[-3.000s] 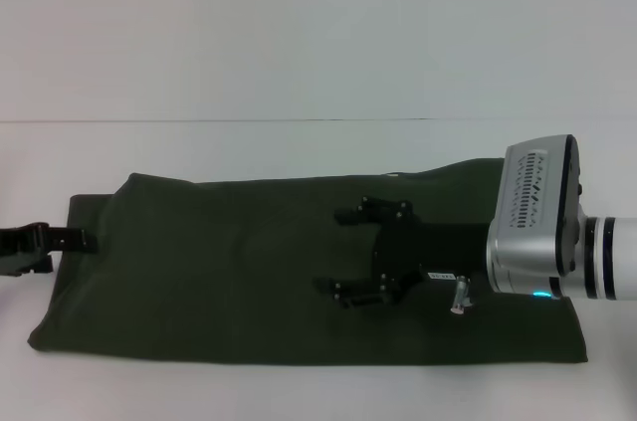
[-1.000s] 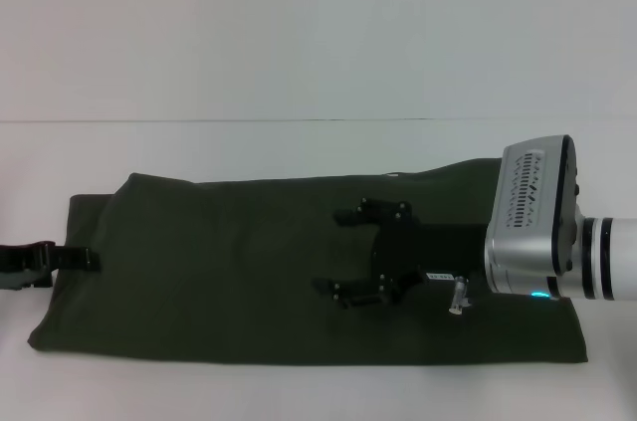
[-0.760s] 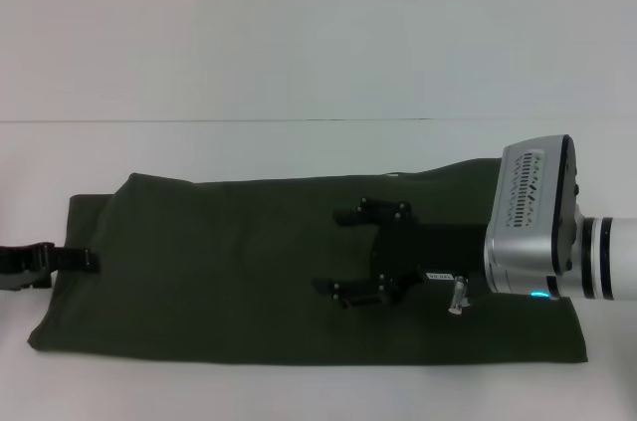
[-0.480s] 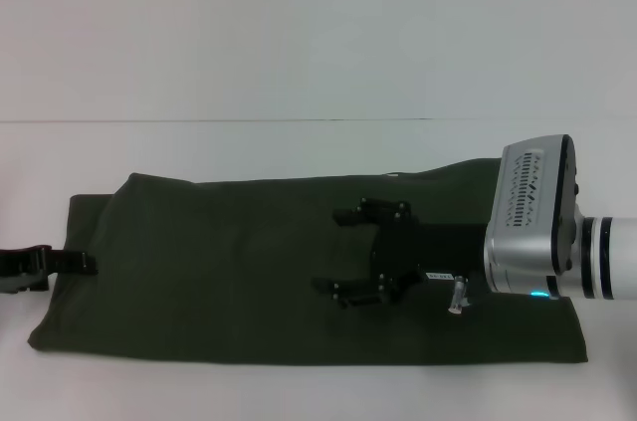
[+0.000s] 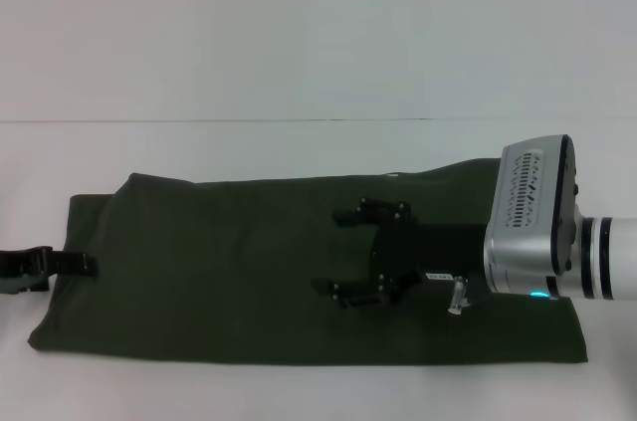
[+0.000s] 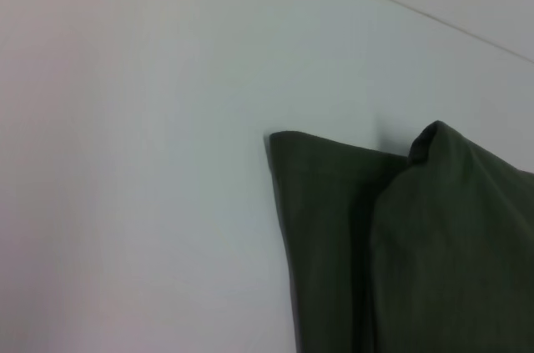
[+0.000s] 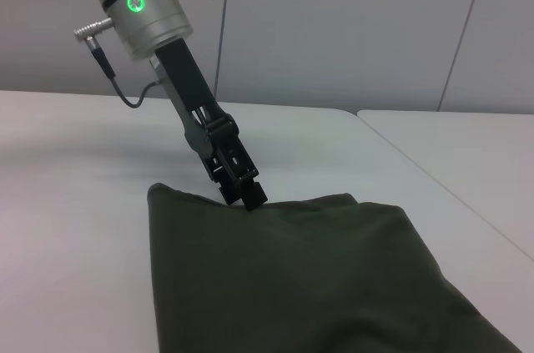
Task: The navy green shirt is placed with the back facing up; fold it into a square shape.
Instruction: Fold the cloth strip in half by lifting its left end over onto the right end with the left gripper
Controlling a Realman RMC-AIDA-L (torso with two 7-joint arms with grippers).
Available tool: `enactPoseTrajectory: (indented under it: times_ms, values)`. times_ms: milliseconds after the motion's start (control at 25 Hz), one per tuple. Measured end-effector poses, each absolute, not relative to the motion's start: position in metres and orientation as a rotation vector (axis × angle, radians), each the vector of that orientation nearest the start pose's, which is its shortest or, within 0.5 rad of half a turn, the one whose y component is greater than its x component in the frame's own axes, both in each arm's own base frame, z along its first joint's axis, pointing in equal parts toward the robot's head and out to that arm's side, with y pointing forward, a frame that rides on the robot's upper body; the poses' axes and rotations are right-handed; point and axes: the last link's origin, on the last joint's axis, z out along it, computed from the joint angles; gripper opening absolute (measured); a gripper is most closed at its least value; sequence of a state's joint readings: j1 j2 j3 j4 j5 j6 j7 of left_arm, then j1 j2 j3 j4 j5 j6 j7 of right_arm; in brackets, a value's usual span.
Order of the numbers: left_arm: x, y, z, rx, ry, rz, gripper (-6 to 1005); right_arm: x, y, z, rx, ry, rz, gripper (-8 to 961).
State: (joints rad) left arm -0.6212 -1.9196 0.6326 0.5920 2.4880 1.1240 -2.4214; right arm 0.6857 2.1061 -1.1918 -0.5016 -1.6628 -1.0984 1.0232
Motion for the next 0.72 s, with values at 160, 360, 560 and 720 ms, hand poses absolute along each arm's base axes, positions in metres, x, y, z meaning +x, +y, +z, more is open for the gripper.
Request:
enactPoseTrajectory:
  times_ms: [160,360,560,720]
  values:
    - [-0.353,0.38,0.06,-1.91,-1.714,-0.161,837,0.204,0.375,-0.079,-2.748,0.053,0.456,927]
    - [-0.351,0.38,0.058,-1.921,-1.717,-0.161,837,0.204,0.375,-0.079,-2.747,0.053,0.456,927]
    - [-0.347,0.38,0.054,-1.945,-1.729,-0.164,837,0.205,0.375,-0.079,-2.745,0.055,0.453,927]
    - [-0.341,0.381,0.05,-1.969,-1.736,-0.171,837,0.205,0.375,-0.079,-2.744,0.055,0.452,926]
